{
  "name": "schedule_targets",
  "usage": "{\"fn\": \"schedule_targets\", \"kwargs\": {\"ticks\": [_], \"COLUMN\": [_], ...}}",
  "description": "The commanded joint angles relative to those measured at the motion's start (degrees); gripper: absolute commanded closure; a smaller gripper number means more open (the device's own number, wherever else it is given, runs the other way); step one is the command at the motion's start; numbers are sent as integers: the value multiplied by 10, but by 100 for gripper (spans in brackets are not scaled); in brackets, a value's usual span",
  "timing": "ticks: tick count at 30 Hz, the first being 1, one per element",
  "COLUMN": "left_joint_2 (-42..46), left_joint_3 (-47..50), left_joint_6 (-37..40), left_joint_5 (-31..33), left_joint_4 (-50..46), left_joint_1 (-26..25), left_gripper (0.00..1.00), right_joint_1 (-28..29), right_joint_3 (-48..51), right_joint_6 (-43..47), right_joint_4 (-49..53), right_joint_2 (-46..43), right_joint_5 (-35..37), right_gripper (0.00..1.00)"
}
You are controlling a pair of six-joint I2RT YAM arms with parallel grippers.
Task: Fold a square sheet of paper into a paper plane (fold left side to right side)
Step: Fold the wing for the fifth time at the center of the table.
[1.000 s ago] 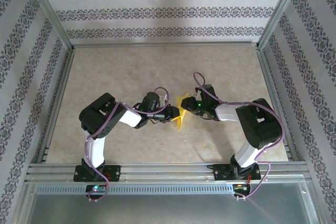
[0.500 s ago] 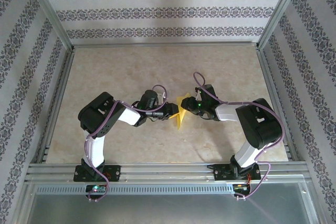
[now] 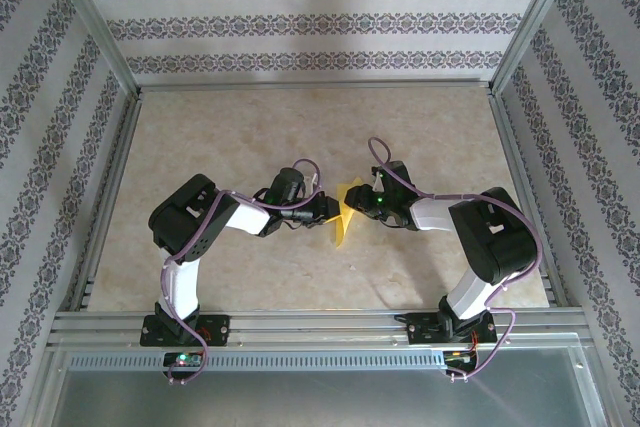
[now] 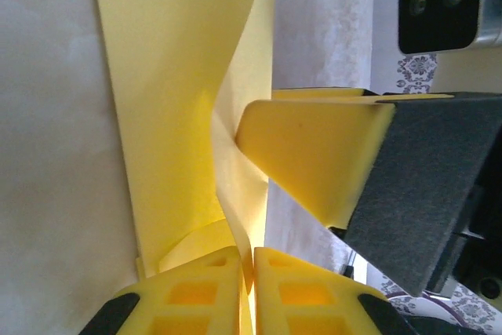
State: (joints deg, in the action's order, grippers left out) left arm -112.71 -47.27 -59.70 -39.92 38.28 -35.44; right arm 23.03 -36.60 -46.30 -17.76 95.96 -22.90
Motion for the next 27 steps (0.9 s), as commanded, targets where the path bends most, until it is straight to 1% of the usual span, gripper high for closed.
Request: {"fn": "schedule_targets", "kwargs": {"ticks": [1, 5, 17, 27], "left_joint_2": [-6, -10, -28, -26], "left_joint_3": [-15, -20, -31, -44], "left_joint_6": [35, 50, 56, 77], "left_joint_5": [12, 18, 18, 31], "left_joint_4": [-44, -63, -68, -120], "left_joint_1": [10, 12, 18, 20], "left_gripper": [89, 90, 91, 91], "right_joint_1": [14, 16, 20, 24], "right_joint_3": [-4, -6, -11, -20], "right_joint_6": [11, 13, 22, 32], "right_joint_4": [7, 13, 27, 42], "right_joint_2": [21, 22, 24, 25], "right_joint_5": [15, 14, 19, 23], "right_gripper": [61, 61, 60, 60]}}
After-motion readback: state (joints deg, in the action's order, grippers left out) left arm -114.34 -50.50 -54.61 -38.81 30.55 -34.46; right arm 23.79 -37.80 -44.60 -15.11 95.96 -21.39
